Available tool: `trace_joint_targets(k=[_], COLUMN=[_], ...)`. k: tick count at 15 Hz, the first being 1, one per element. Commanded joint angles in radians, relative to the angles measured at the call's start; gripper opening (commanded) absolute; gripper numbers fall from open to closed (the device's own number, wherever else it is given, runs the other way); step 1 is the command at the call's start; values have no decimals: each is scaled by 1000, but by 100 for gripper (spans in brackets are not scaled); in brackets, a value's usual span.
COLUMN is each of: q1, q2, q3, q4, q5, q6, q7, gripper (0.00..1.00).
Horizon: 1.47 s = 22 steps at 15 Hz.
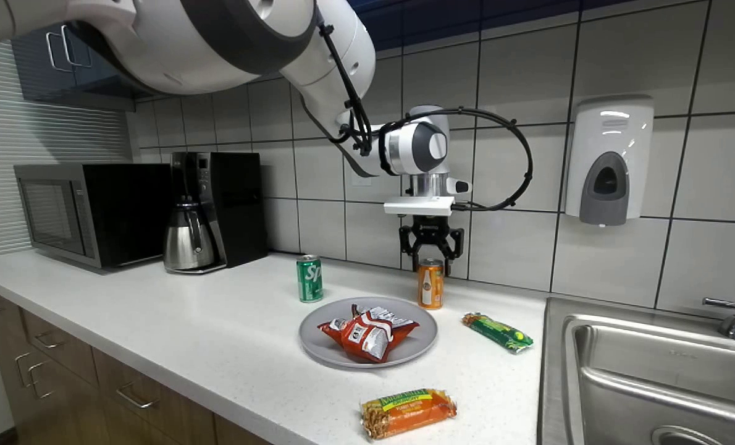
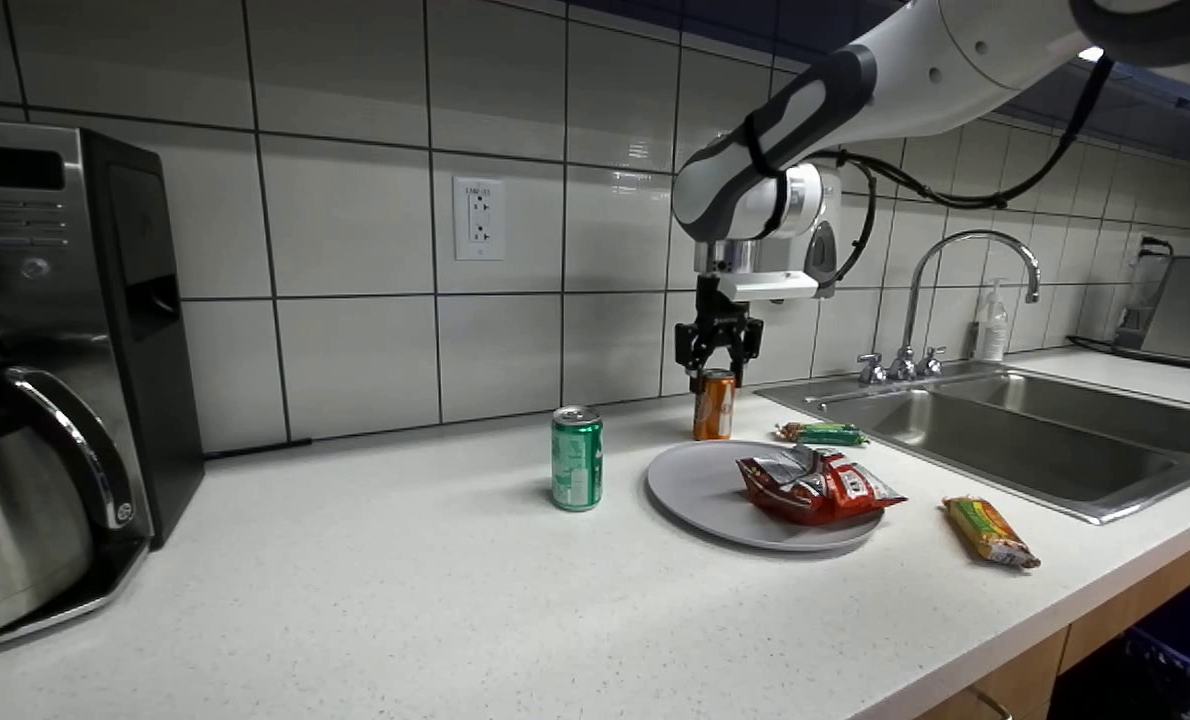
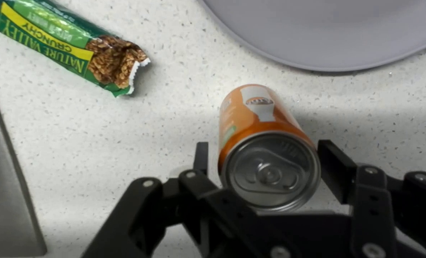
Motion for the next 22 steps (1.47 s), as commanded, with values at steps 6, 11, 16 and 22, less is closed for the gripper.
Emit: trace_joint_targets(k=[6,11,16,22], q1=[-15,-28,-48,-58], q2=[14,-25,-68,-134], q3=[12,11,8,2], q4=[87,43,1,-77], q5=[9,13,18,13], q6=[-48,-28,-16,2], q7=[-25,-26,-19,-12], gripper=[100,100,100,100])
